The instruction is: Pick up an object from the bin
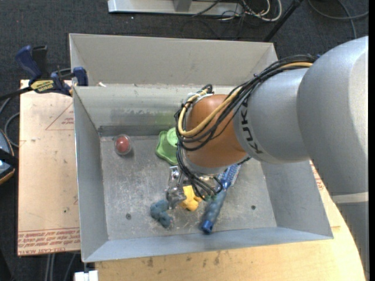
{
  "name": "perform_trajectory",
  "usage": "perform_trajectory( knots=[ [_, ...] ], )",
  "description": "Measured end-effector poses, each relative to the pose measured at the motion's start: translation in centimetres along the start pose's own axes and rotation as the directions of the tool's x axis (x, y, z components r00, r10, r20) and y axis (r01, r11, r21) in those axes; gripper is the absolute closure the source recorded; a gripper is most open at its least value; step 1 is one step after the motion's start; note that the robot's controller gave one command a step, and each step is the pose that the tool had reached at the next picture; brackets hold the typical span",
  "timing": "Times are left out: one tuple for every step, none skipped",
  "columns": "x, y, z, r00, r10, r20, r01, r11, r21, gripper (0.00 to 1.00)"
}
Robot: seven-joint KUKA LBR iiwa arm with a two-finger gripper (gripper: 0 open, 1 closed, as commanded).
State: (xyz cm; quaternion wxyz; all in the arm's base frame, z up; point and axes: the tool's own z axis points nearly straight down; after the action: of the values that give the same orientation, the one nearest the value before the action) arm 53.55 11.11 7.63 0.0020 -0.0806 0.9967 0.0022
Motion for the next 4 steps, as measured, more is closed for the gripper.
perform_trajectory(
  knots=[
    [0.0,0.0,0.0,1.000,0.000,0.000,0.000,1.000,0.000,0.00],
    [5.3,-7.8,-2.6,0.998,-0.055,-0.006,0.056,0.998,0.006,0.00],
    [5.6,-8.3,0.0,0.999,-0.048,0.016,0.048,0.999,0.003,0.00],
    [5.8,-8.2,-0.1,0.999,-0.052,0.007,0.052,0.999,0.002,1.00]
  ],
)
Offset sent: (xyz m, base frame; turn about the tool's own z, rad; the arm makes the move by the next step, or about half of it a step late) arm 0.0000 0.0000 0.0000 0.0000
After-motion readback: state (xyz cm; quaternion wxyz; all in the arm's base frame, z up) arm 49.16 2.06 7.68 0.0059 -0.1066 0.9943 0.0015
